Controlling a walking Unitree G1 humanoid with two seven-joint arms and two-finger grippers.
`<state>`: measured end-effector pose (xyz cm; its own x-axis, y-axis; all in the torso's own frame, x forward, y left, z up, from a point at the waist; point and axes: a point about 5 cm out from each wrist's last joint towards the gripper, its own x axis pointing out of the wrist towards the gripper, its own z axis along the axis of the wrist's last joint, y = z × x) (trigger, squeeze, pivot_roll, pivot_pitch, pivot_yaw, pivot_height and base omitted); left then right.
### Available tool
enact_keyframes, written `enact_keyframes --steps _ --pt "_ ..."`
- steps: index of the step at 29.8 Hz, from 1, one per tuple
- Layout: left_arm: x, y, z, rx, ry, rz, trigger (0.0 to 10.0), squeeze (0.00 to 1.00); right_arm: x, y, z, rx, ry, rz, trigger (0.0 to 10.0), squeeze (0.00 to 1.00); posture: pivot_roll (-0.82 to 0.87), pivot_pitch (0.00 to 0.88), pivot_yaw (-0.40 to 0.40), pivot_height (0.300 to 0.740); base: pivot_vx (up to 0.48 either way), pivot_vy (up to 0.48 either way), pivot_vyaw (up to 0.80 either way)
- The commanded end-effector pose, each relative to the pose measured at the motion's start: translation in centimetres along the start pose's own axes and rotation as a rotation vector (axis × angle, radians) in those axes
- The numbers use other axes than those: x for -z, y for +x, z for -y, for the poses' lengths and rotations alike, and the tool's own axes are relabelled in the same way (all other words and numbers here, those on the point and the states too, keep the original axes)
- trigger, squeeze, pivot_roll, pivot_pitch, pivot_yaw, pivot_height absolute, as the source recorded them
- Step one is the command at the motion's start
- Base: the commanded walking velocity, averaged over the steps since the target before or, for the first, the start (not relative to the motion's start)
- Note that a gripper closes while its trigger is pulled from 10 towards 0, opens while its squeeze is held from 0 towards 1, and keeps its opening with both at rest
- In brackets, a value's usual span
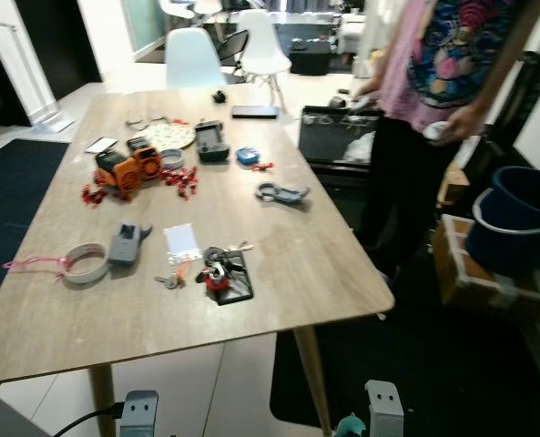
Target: Hang keys on a hook
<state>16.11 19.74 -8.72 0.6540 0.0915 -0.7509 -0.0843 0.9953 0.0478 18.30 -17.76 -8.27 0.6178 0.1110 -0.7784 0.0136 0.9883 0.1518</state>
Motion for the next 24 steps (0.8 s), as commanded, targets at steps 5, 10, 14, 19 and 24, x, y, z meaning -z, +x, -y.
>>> enact_keyframes --steps 5,10,14,19,24 --pt "0.86 -0.4 -1.25 -0.026 0.003 -0.019 10.0 0.0 0.06 0.07 -0.31 -0.015 -0.019 -0.01 10.0 0.0 0.07 0.041 -0.019 0.74 0.0 0.0 0.8" --pt "0.92 -0.43 -1.33 -0.029 0.002 -0.019 10.0 0.0 0.07 0.07 -0.33 -0.018 -0.028 -0.012 10.0 0.0 0.07 0.039 -0.02 0.74 0.0 0.0 0.8" --pt "0.89 -0.42 -1.35 -0.03 0.001 -0.018 10.0 0.0 0.02 0.08 -0.36 -0.019 -0.032 -0.012 10.0 0.0 0.07 0.033 -0.021 0.74 0.0 0.0 0.8" --pt "0.83 -0.4 -1.36 -0.031 -0.001 -0.016 10.0 0.0 -0.06 0.1 -0.35 -0.02 -0.035 -0.011 10.0 0.0 0.07 0.03 -0.022 0.74 0.0 0.0 0.8" --pt "0.79 -0.39 -1.37 -0.031 -0.003 -0.014 10.0 0.0 -0.21 0.12 -0.32 -0.021 -0.038 -0.007 10.0 0.0 0.07 0.027 -0.023 0.74 0.0 0.0 0.8"
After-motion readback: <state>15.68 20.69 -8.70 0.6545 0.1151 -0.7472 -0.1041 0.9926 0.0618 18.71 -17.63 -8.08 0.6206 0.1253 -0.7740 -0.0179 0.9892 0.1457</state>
